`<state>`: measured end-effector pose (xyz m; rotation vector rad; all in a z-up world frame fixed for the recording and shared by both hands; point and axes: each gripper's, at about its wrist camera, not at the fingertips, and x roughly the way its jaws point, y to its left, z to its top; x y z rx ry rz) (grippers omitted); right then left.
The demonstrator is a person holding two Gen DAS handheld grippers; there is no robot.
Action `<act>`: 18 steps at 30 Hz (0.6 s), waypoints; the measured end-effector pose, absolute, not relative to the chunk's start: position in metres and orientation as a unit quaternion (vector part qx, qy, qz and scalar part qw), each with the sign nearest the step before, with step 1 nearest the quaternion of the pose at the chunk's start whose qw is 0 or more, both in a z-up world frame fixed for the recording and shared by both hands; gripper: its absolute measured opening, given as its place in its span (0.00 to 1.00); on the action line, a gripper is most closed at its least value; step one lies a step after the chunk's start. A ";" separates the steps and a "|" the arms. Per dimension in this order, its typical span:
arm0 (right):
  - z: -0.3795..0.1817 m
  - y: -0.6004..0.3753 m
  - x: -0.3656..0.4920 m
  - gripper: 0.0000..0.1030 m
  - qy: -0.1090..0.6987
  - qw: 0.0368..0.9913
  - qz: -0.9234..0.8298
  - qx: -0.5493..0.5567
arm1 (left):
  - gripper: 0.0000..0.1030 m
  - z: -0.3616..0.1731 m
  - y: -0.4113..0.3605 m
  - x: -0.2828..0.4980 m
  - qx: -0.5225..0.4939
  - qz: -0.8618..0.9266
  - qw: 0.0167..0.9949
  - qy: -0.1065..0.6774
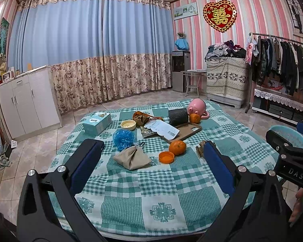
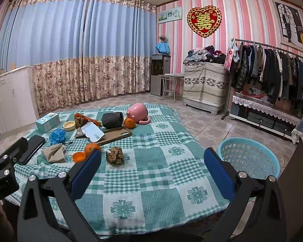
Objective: Collect trash
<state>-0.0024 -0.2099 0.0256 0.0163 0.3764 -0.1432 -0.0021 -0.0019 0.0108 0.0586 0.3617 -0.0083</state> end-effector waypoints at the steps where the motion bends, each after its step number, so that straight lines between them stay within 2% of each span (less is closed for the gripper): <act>1: 0.026 -0.208 -0.002 0.96 0.187 0.980 -0.072 0.007 | 0.95 0.011 -0.002 -0.002 0.029 -0.004 0.983 0.180; 18: 0.026 -0.209 -0.001 0.96 0.189 0.979 -0.071 0.010 | 0.95 0.006 0.000 -0.001 0.032 -0.001 0.984 0.178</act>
